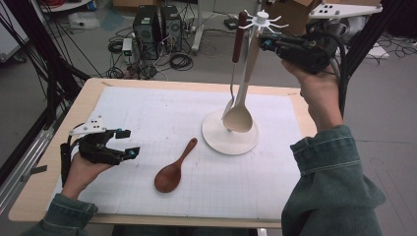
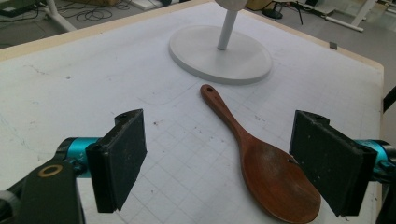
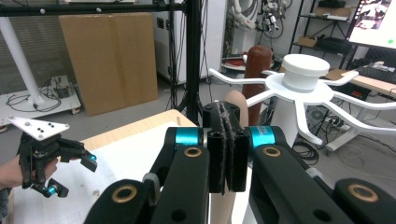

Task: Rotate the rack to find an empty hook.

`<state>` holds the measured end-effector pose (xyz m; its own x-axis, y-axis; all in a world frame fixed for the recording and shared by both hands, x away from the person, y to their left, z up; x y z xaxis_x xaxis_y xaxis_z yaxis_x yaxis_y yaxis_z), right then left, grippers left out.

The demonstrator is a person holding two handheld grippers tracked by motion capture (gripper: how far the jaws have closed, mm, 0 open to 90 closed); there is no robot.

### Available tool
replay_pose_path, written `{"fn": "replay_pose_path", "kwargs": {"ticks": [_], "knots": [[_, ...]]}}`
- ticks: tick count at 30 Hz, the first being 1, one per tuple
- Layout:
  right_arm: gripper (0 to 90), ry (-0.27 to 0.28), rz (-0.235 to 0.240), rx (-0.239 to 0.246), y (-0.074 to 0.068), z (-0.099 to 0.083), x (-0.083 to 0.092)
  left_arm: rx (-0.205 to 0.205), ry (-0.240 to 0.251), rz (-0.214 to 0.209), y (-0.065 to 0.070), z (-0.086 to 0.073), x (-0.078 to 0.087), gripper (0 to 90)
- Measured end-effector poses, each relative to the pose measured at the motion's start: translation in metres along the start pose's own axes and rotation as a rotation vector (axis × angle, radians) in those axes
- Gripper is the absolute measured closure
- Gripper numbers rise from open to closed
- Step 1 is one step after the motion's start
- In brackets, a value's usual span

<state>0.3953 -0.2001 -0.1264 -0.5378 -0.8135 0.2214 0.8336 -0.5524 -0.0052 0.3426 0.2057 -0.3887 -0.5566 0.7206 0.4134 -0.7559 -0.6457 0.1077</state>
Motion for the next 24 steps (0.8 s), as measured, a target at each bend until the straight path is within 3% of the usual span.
{"fn": "replay_pose_path", "kwargs": {"ticks": [10,24], "knots": [[89.6,-0.009,-0.010,0.010,-0.003,0.001,-0.002,-0.001,0.003,-0.003,0.001,0.001,0.001,19.3],[89.6,-0.002,-0.029,0.003,0.011,-0.007,0.027,-0.005,0.002,0.001,0.000,0.002,0.001,19.5]]}}
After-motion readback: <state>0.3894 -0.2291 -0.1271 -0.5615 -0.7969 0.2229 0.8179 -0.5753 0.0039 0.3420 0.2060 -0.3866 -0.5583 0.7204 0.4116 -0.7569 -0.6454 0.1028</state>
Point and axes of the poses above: each handheld gripper's, and its own axes: x roughly backward along the jaws, z roughly out of its top, y roughly to its right, the point moved 6 cm from there along -x, roughly forward along the jaws, and after that the axes turned 6 degrees about z, right-handed, at the moved point
